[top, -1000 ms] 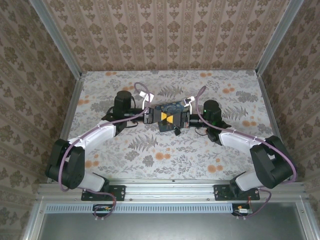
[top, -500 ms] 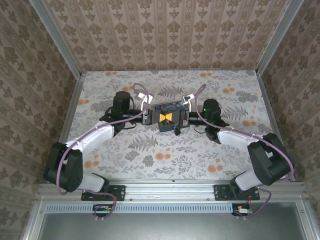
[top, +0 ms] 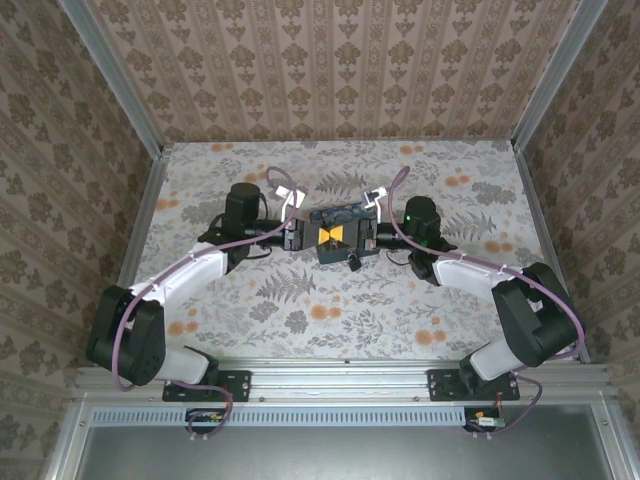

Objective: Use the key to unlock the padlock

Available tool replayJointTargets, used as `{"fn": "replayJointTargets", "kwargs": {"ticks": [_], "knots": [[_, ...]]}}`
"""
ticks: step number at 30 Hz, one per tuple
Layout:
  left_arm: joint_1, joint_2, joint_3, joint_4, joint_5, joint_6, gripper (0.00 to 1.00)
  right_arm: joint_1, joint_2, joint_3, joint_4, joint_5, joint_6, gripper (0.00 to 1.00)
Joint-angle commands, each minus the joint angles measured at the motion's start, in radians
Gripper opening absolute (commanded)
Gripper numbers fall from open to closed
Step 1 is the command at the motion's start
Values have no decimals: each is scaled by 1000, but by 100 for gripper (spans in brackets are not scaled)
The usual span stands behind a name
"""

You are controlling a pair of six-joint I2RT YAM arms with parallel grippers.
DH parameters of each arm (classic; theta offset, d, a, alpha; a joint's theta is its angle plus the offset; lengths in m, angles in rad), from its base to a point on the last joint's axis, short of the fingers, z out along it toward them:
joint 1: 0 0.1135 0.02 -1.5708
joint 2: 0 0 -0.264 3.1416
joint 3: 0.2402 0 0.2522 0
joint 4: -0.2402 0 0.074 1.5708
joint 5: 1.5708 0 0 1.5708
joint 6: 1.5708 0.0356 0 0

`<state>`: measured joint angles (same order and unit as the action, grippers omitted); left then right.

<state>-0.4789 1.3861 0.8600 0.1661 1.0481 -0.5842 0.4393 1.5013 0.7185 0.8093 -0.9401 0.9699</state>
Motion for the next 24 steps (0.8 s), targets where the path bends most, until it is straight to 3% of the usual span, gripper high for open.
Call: {"fn": "replayJointTargets", "kwargs": {"ticks": [1, 14, 17, 20, 24], "knots": [[10, -32, -13, 42, 31, -9, 33, 9, -12, 2, 27, -38, 1, 9], [13, -41, -21, 36, 26, -6, 26, 36, 4, 12, 37, -62, 4, 10], [13, -43, -27, 42, 28, -4, 18, 38, 3, 11, 31, -70, 2, 10], [13, -46, -33, 44, 34, 2, 1, 38, -1, 9, 12, -71, -10, 11], [12, -55, -41, 27, 49, 19, 0, 34, -16, 13, -67, -60, -56, 19]]}}
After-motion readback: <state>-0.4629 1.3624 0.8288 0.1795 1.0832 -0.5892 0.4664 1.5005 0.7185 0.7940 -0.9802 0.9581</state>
